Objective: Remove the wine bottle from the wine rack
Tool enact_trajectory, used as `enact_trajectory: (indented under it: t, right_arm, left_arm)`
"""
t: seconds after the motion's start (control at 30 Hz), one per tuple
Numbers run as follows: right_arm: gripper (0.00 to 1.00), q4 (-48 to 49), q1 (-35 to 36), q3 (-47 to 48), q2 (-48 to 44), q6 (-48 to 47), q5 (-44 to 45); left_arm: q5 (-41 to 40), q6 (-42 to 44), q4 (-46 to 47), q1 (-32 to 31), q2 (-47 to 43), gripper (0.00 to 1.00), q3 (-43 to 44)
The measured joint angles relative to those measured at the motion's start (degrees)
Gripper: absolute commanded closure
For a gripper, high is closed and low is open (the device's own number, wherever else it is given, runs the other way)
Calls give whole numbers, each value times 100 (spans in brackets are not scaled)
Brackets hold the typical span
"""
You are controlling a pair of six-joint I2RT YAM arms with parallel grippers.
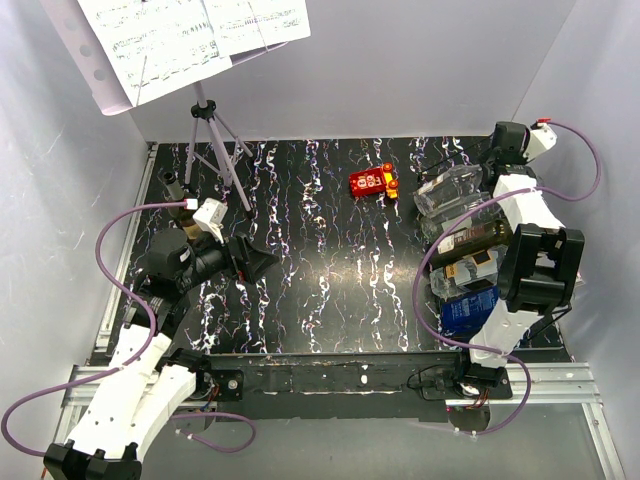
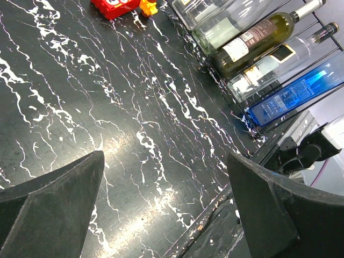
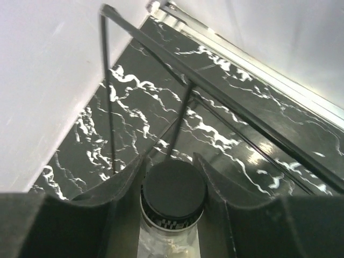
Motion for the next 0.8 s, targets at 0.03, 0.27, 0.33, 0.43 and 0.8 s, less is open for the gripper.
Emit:
enact_trajectory:
  t: [0.03, 0.27, 0.33, 0.43, 0.8]
  right_arm:
    - [71, 68, -7, -7, 0, 101, -33]
    - [99, 682, 39, -291, -140, -79, -219]
    - [99, 881, 39, -437, -225, -181, -328]
    - [99, 1158, 44, -636, -365, -404, -584]
    - [99, 1493, 210, -695, -656, -1532, -1458]
  left_arm:
    - [0, 2, 0, 0, 0, 2, 0]
    - [-2, 20, 0, 0, -2, 2, 0]
    - [-2, 20, 0, 0, -2, 2, 0]
    - [-4, 20, 0, 0, -9, 2, 0]
    - [-28, 28, 0, 0, -9, 2, 0]
